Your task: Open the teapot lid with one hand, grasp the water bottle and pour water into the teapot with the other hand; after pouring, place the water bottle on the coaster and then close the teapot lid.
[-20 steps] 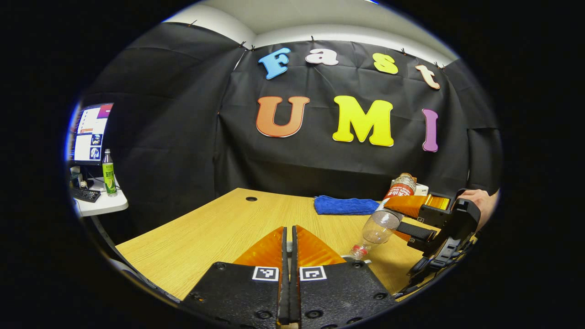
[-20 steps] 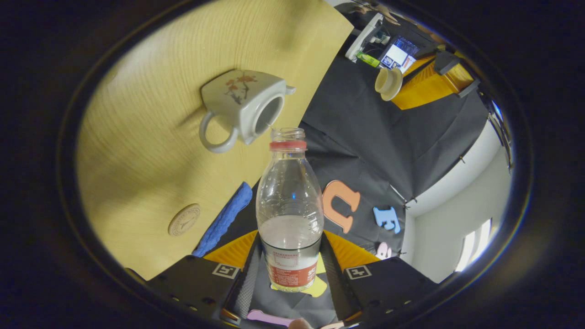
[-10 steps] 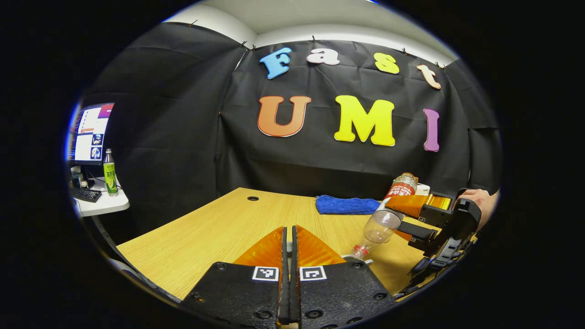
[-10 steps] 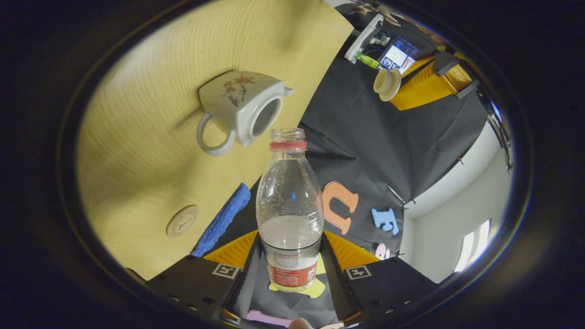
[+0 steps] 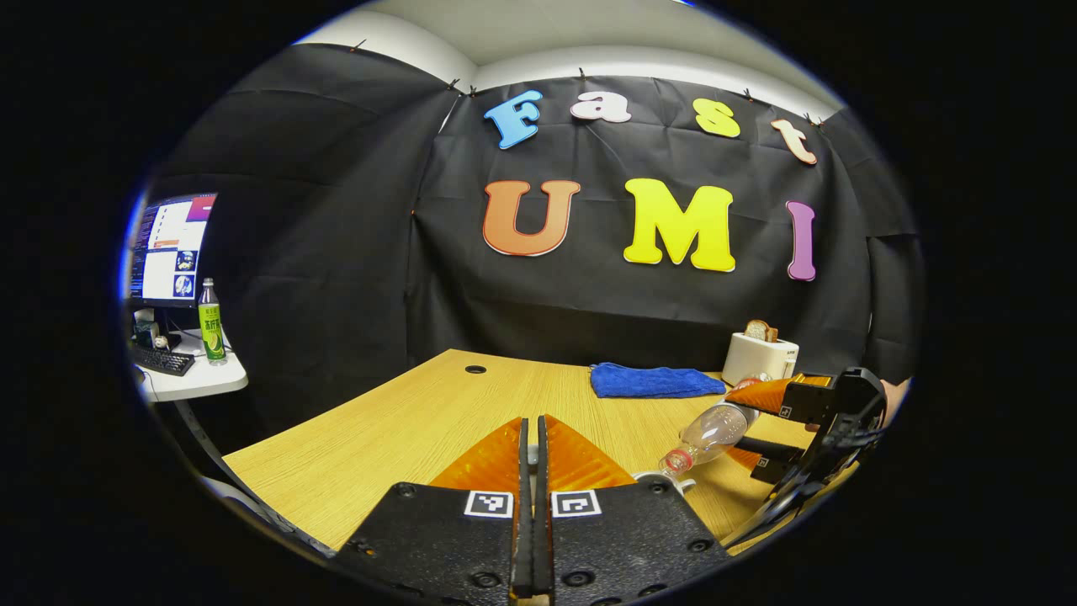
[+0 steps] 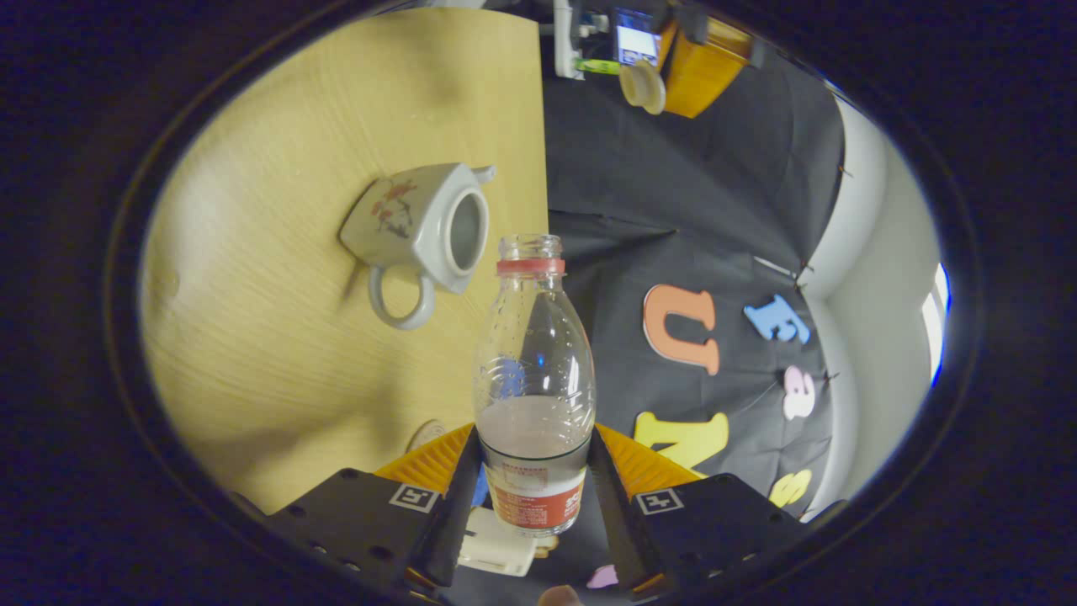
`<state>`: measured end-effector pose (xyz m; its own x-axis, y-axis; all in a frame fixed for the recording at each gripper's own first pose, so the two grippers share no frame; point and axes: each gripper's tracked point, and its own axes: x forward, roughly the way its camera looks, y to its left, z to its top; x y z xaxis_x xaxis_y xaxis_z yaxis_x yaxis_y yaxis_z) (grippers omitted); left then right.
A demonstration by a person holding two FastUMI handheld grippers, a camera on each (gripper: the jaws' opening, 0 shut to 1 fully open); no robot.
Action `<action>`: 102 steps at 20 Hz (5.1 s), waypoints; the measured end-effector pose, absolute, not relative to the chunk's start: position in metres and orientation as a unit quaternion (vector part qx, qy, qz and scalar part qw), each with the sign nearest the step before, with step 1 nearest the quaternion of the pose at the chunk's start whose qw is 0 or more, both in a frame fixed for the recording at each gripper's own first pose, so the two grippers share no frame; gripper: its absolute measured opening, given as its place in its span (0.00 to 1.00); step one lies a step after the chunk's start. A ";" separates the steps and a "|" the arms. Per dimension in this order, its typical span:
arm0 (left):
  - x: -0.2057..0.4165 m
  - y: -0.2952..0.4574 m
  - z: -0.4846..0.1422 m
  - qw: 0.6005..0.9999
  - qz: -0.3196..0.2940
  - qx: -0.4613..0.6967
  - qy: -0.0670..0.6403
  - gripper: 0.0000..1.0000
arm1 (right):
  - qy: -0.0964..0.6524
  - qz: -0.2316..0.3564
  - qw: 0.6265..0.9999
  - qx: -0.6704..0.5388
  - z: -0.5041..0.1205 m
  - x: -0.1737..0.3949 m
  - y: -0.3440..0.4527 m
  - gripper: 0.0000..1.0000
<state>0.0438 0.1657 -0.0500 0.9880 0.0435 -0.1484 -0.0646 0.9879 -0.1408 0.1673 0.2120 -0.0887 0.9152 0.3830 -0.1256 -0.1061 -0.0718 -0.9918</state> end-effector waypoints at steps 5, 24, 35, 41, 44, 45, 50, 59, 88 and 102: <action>0.046 0.159 -0.054 0.994 0.023 -0.070 0.077 0.02 | -0.016 0.231 0.811 -0.537 -0.085 0.154 0.215 0.71; 0.053 0.109 -0.059 0.994 -0.025 -0.060 0.084 0.03 | 0.070 0.205 0.976 -0.014 -0.039 0.251 0.149 0.70; 0.055 0.125 -0.067 0.994 -0.005 -0.060 0.093 0.03 | 0.103 0.194 0.976 0.001 -0.089 0.294 0.154 0.71; 0.056 0.124 -0.070 0.994 -0.006 -0.058 0.095 0.02 | 0.101 0.191 0.976 0.003 -0.094 0.295 0.154 0.73; 0.056 0.125 -0.071 0.994 -0.005 -0.058 0.096 0.03 | 0.106 0.190 0.976 0.000 -0.095 0.294 0.154 0.75; 0.056 0.125 -0.071 0.994 -0.003 -0.058 0.097 0.02 | 0.109 0.191 0.976 -0.002 -0.096 0.294 0.155 0.75; 0.057 0.122 -0.069 0.994 -0.005 -0.060 0.095 0.02 | 0.118 0.192 0.974 0.003 -0.099 0.285 0.153 0.96; 0.076 0.078 -0.070 0.993 -0.040 -0.076 0.080 0.02 | 0.121 0.160 0.980 0.011 -0.087 0.216 0.095 0.98; 0.092 0.042 -0.123 0.987 -0.033 -0.067 0.140 0.19 | 0.056 0.076 0.995 -0.018 -0.065 0.129 -0.001 0.95; 0.014 -0.003 0.005 0.999 -0.015 -0.040 0.026 1.00 | -0.003 0.060 0.998 -0.004 -0.005 0.046 -0.006 0.95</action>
